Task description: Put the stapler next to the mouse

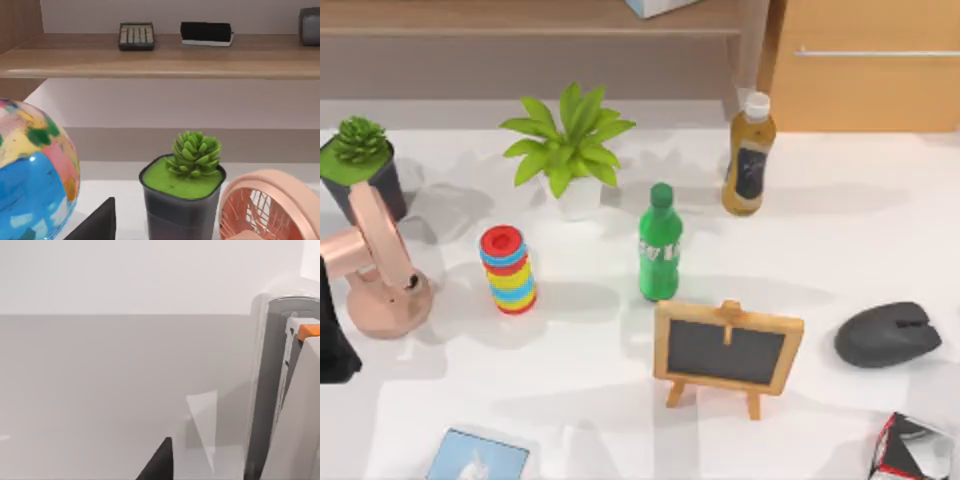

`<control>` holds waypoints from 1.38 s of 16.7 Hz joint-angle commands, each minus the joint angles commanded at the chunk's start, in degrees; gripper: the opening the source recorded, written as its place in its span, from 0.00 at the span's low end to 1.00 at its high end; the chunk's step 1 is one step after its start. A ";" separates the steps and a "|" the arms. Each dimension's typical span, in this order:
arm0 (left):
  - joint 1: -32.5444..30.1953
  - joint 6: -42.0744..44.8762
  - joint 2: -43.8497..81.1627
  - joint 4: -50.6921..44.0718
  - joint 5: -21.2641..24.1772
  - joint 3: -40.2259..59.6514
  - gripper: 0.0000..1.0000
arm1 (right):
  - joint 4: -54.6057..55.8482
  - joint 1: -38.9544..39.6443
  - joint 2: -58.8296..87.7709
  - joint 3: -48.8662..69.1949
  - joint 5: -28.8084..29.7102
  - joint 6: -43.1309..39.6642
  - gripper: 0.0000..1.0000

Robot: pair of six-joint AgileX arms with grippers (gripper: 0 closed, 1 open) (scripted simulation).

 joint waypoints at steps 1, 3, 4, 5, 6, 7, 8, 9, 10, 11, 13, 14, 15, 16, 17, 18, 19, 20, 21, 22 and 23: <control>0.00 0.00 0.00 0.00 0.00 0.00 1.00 | 0.00 0.00 0.00 0.00 0.00 0.00 0.40; 0.00 0.00 0.00 0.00 0.00 0.00 1.00 | 0.00 0.00 0.00 0.00 0.00 0.00 0.25; 0.00 0.00 0.00 0.00 0.00 0.00 1.00 | 0.00 0.00 0.00 0.00 0.00 0.00 0.17; 0.00 0.00 0.00 0.00 0.00 0.00 1.00 | 0.00 0.00 0.00 0.00 0.00 0.00 0.10; 0.00 0.00 0.00 0.00 0.00 0.00 1.00 | 0.00 0.00 0.00 0.00 0.00 0.00 0.02; 0.00 0.00 0.00 0.00 0.00 0.00 1.00 | 0.00 0.00 0.00 0.00 0.00 0.00 0.00; 0.00 0.00 0.00 0.00 0.00 0.00 1.00 | 0.00 0.00 0.00 0.00 0.00 0.00 0.00; 0.00 0.00 0.00 0.00 0.00 0.00 1.00 | 0.00 0.00 0.00 0.00 0.00 0.00 0.00; 0.00 0.00 0.00 0.00 0.00 0.00 1.00 | 0.00 0.00 0.00 0.00 0.00 0.00 0.00; 0.00 0.00 0.00 0.00 0.00 0.00 1.00 | 0.00 0.00 0.00 0.00 0.00 0.00 0.00; 0.00 0.00 0.00 0.00 0.00 0.00 1.00 | 0.00 0.00 0.00 0.00 0.00 0.00 0.00; 0.00 0.00 0.00 0.00 0.00 0.00 1.00 | 0.00 0.00 0.00 0.00 0.00 0.00 0.00; 0.00 0.00 0.00 0.00 0.00 0.00 1.00 | -0.01 -0.01 -0.06 0.03 0.02 0.03 0.00; 0.00 0.00 0.00 0.00 0.00 0.00 1.00 | -0.22 -0.01 -0.16 0.13 0.02 0.03 0.00; 0.00 0.00 0.00 0.00 0.00 0.00 1.00 | -0.96 -0.02 -0.52 0.49 0.02 0.01 0.00; 0.00 0.00 0.00 0.00 0.00 0.00 1.00 | -2.08 -0.03 -1.07 1.05 0.02 0.00 0.00; 0.00 0.00 0.00 0.00 0.00 0.00 1.00 | -3.43 -0.04 -1.74 1.73 0.02 -0.02 0.00; 0.00 0.00 0.00 0.00 0.00 0.00 1.00 | -4.85 -0.05 -2.46 2.45 0.03 -0.04 0.00; 0.00 0.00 0.00 0.00 0.00 0.00 1.00 | -6.20 -0.06 -3.14 3.14 0.03 -0.06 0.00; 0.00 0.00 0.00 0.00 0.00 0.00 1.00 | -7.32 -0.07 -3.70 3.70 0.03 -0.08 0.00; 0.00 0.00 0.00 0.00 0.00 0.00 1.00 | -8.05 -0.07 -4.06 4.07 0.03 -0.09 0.00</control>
